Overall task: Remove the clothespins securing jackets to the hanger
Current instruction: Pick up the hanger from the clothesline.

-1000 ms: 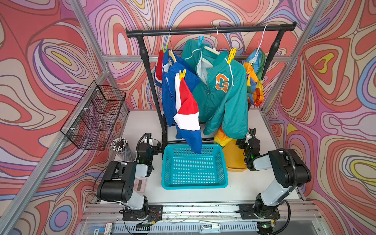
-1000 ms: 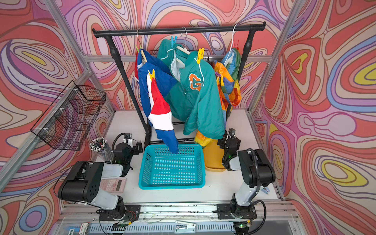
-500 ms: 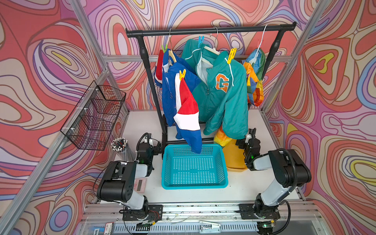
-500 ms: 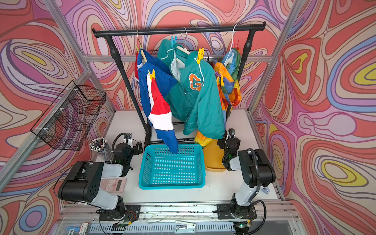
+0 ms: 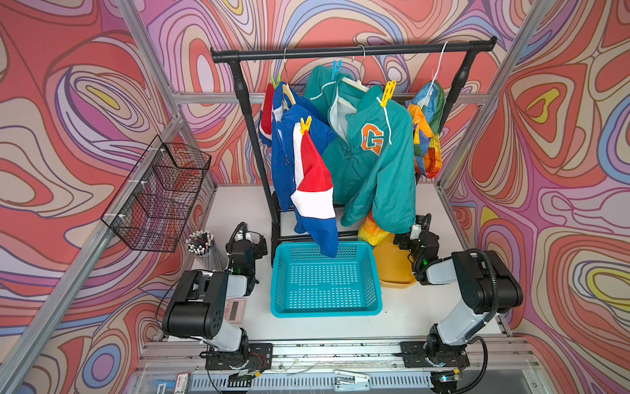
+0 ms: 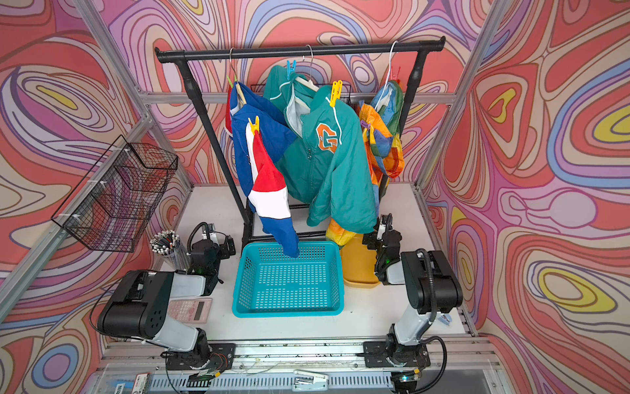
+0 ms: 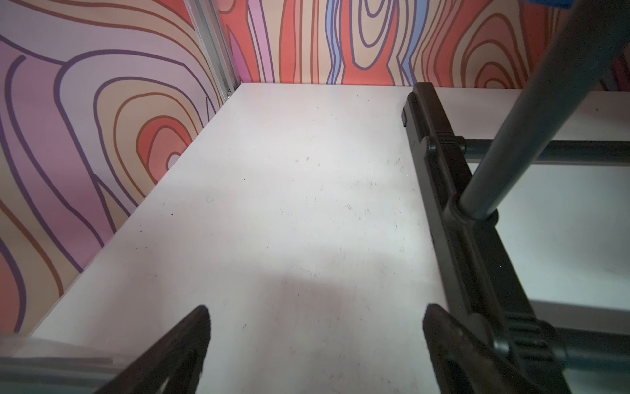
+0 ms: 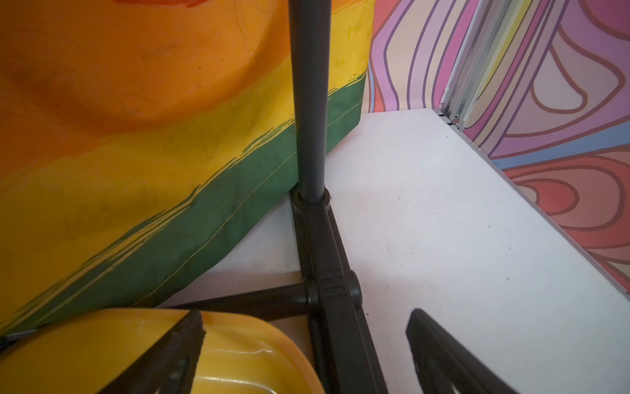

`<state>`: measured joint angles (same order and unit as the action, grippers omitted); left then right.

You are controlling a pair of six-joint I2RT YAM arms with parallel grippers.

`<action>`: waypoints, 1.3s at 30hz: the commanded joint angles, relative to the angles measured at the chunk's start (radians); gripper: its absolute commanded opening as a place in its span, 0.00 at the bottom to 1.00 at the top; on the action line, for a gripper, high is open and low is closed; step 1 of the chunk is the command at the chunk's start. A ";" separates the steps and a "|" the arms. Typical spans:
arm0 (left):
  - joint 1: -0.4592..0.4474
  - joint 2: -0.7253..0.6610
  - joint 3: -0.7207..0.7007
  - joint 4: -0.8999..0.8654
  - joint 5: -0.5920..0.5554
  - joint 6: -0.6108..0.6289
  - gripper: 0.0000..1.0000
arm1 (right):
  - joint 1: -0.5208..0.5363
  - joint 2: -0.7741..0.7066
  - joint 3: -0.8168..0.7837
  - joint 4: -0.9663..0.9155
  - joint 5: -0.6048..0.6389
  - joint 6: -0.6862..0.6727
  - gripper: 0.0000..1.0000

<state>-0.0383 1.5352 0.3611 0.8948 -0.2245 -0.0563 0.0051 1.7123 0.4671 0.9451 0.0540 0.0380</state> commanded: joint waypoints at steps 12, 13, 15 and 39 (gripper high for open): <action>-0.009 -0.497 0.021 -0.377 -0.104 -0.153 1.00 | -0.005 -0.417 0.031 -0.459 0.043 0.192 0.91; -0.009 -0.543 0.049 -0.456 -0.086 -0.186 0.99 | -0.005 -0.466 0.044 -0.524 0.023 0.225 0.89; -0.009 -0.607 0.100 -0.591 -0.058 -0.232 0.97 | -0.005 -0.541 0.085 -0.667 -0.013 0.287 0.86; -0.233 -0.757 0.182 -0.879 0.004 -0.362 0.98 | 0.230 -0.813 0.671 -1.105 -0.096 0.476 0.55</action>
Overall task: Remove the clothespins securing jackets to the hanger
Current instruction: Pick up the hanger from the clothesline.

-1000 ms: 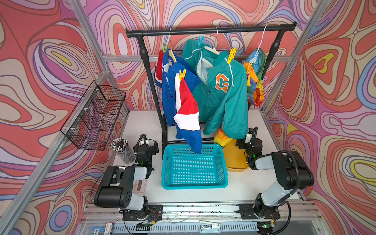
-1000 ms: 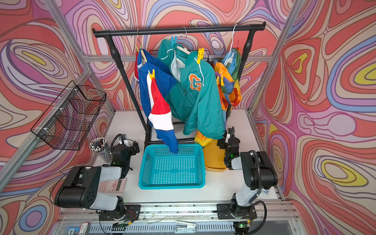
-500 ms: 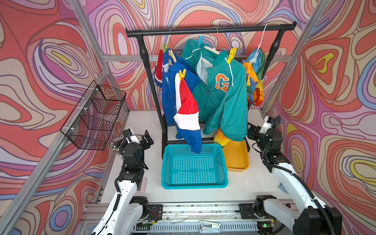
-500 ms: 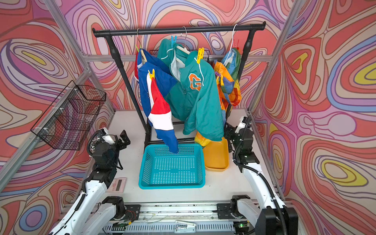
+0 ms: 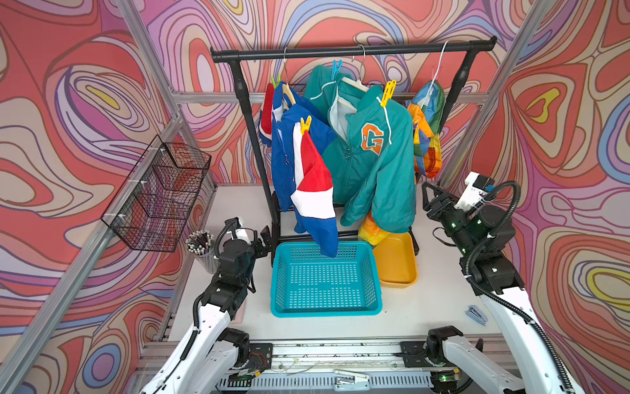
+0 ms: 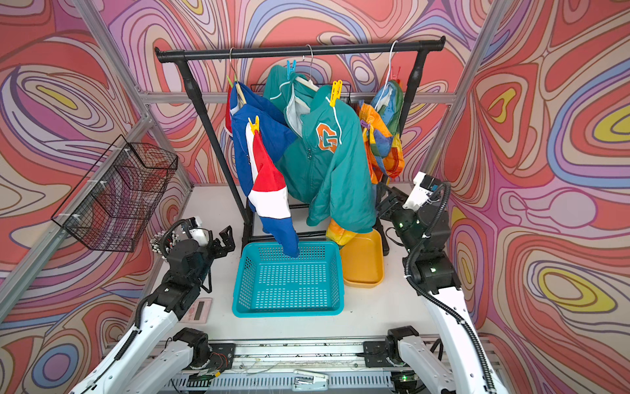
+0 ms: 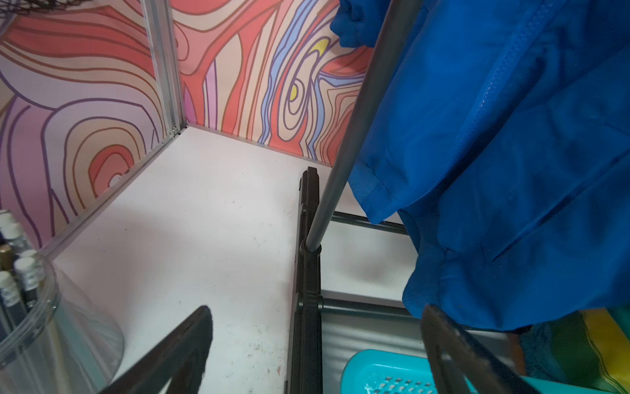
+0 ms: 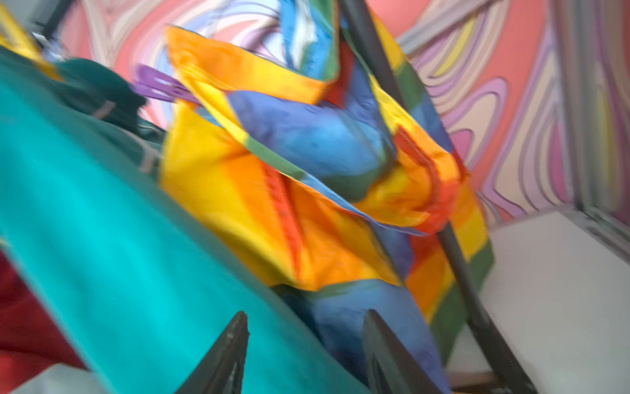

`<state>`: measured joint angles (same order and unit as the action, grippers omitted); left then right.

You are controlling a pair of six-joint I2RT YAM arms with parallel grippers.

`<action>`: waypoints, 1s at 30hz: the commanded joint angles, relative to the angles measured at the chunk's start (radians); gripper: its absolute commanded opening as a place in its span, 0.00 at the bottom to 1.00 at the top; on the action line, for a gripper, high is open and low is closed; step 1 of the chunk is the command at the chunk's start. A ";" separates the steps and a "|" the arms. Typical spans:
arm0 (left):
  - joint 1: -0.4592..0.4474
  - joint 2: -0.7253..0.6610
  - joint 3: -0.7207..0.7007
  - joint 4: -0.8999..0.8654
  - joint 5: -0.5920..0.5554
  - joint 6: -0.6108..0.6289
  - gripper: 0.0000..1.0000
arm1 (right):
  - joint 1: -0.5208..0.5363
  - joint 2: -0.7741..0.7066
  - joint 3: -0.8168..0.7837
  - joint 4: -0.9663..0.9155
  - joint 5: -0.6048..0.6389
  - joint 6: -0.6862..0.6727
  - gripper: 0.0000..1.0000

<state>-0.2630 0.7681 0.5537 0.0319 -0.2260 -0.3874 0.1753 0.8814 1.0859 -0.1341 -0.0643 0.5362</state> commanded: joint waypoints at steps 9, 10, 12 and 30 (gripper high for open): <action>-0.013 0.052 0.003 -0.018 0.052 -0.048 0.98 | 0.435 0.259 0.251 0.047 0.193 -0.199 0.54; -0.013 0.058 0.005 -0.024 0.060 -0.048 0.98 | 0.479 0.301 0.286 0.048 0.217 -0.226 0.54; -0.013 0.068 0.012 -0.038 0.071 -0.049 0.99 | 0.542 0.376 0.352 0.046 0.263 -0.266 0.54; -0.013 0.131 0.023 -0.055 0.116 -0.059 1.00 | 0.721 0.689 0.798 -0.006 0.267 -0.355 0.54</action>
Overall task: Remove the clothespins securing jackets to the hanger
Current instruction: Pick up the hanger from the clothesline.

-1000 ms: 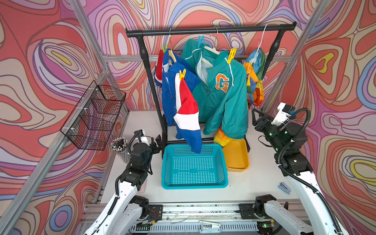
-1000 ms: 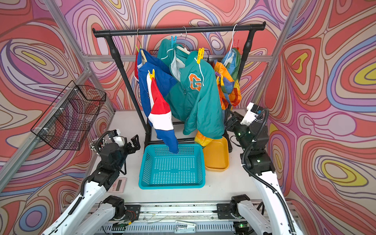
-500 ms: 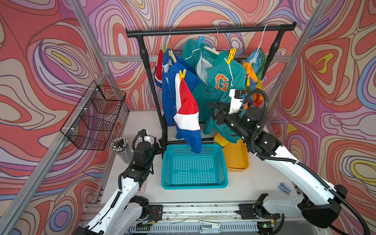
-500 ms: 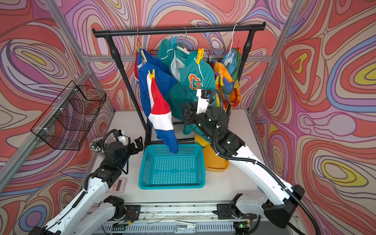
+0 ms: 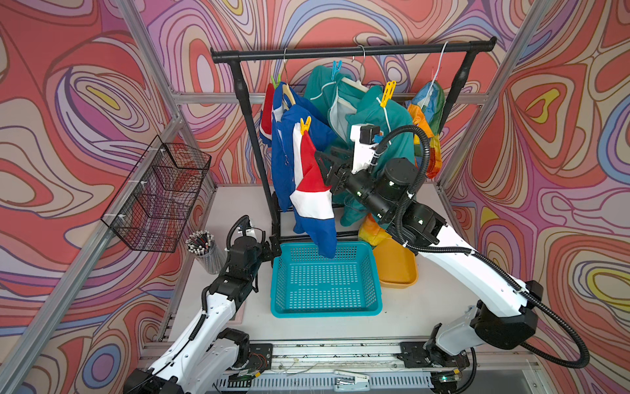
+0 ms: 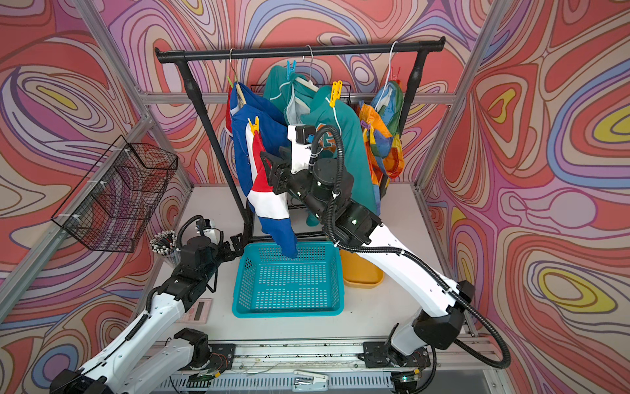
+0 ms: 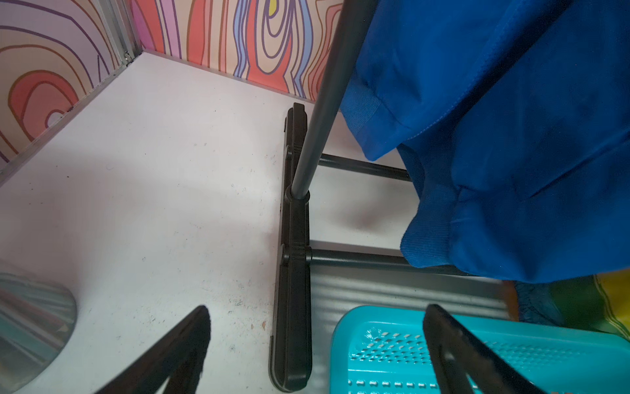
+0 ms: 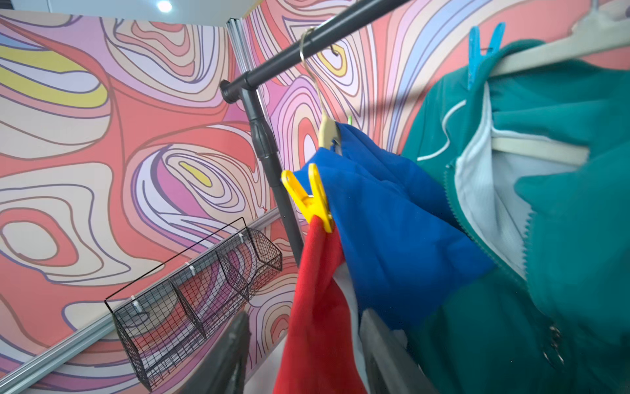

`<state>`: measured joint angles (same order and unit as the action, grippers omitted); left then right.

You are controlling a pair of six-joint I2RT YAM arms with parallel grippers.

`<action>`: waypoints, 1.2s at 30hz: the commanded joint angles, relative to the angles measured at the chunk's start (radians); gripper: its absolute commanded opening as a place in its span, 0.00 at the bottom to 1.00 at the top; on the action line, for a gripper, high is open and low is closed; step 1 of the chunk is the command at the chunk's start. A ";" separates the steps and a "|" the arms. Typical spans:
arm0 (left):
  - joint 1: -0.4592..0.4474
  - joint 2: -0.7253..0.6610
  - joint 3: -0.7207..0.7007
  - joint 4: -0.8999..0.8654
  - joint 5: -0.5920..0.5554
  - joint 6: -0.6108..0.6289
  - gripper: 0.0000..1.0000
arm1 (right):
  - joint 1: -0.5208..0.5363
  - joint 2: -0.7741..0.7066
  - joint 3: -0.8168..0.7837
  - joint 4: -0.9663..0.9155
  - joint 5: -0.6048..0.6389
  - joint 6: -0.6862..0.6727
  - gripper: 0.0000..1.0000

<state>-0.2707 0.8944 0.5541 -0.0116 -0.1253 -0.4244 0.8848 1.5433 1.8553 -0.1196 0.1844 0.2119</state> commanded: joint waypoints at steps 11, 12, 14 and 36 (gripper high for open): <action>-0.005 0.011 0.029 -0.016 0.026 -0.013 1.00 | 0.021 0.177 0.245 -0.217 0.084 -0.066 0.49; -0.005 0.010 0.029 -0.015 0.028 -0.013 1.00 | 0.021 0.190 0.265 -0.233 0.096 -0.071 0.47; -0.005 0.009 0.032 -0.020 0.029 -0.010 1.00 | 0.020 0.217 0.313 -0.278 0.123 -0.090 0.42; -0.005 0.008 0.046 -0.048 0.018 0.014 1.00 | 0.020 0.316 0.442 -0.283 0.155 -0.217 0.00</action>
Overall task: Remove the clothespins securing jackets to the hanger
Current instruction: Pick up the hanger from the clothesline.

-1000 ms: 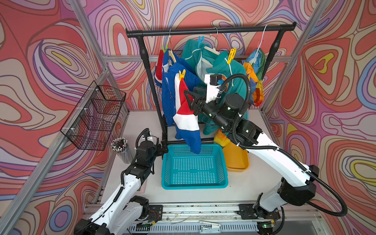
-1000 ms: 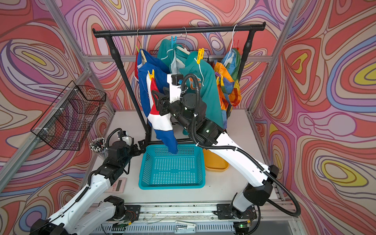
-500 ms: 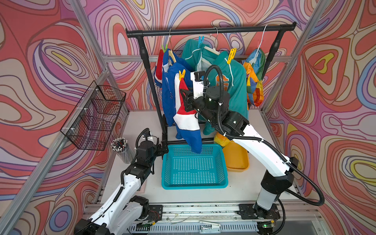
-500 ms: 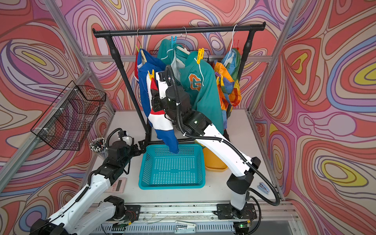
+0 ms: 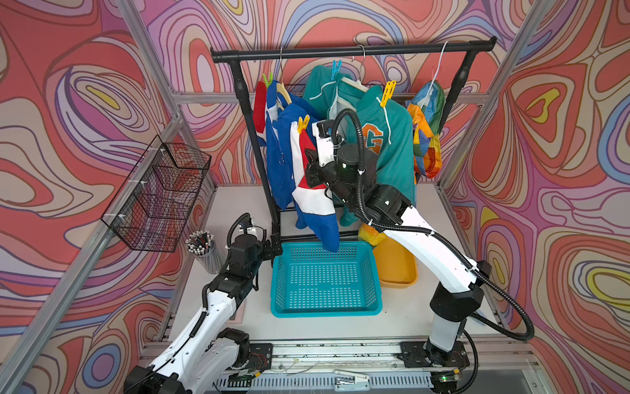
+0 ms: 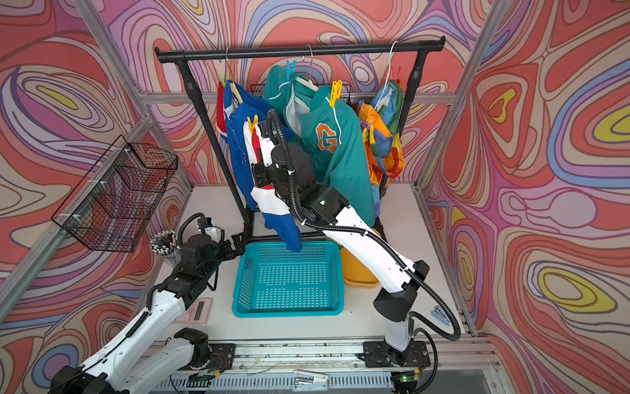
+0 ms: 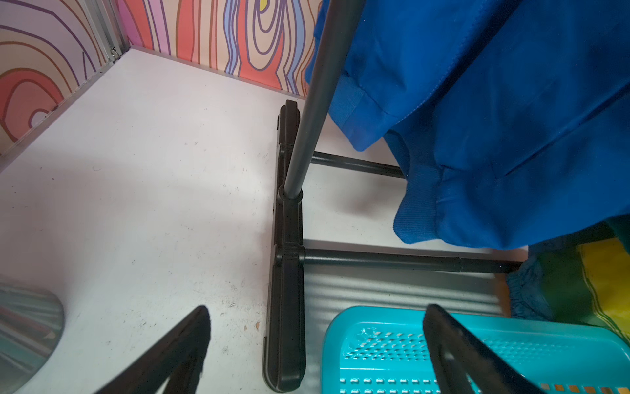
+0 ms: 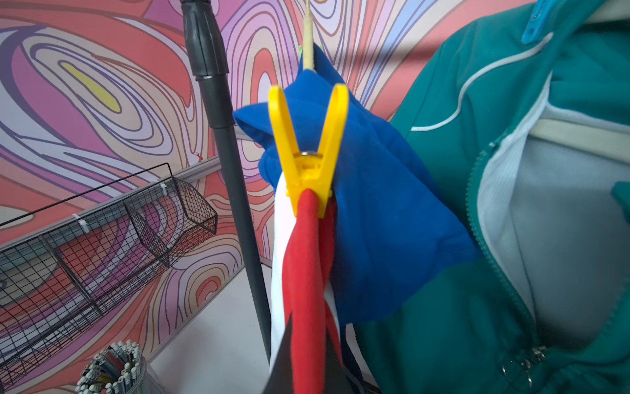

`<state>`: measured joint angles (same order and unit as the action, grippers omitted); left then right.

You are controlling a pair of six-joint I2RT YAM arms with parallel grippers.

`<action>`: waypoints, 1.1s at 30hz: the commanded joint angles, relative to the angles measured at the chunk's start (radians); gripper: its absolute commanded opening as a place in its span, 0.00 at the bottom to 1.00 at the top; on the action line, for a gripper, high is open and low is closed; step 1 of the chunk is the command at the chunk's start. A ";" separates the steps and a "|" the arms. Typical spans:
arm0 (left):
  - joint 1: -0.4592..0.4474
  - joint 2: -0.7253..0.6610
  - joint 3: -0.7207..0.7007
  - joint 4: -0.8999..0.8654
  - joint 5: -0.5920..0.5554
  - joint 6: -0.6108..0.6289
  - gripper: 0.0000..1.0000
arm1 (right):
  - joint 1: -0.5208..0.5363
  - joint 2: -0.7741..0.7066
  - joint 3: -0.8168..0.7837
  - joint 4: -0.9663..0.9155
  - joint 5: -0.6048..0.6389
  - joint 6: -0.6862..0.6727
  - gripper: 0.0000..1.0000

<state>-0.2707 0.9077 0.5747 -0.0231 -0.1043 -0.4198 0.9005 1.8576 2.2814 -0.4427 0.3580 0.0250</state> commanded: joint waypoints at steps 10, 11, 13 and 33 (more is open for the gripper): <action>-0.005 -0.029 -0.011 0.023 0.008 -0.027 1.00 | 0.000 -0.124 -0.130 0.271 -0.074 -0.064 0.00; -0.005 -0.027 -0.010 0.022 0.011 -0.028 1.00 | 0.000 -0.123 -0.119 0.270 -0.075 -0.070 0.00; -0.005 -0.024 -0.004 0.020 0.014 -0.031 1.00 | 0.000 -0.121 -0.098 0.270 -0.078 -0.083 0.00; -0.005 -0.073 0.008 -0.020 0.000 -0.023 1.00 | 0.001 -0.124 -0.019 0.319 -0.065 -0.155 0.00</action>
<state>-0.2707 0.8543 0.5739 -0.0200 -0.0967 -0.4419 0.8982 1.7927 2.2436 -0.2695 0.2977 -0.0978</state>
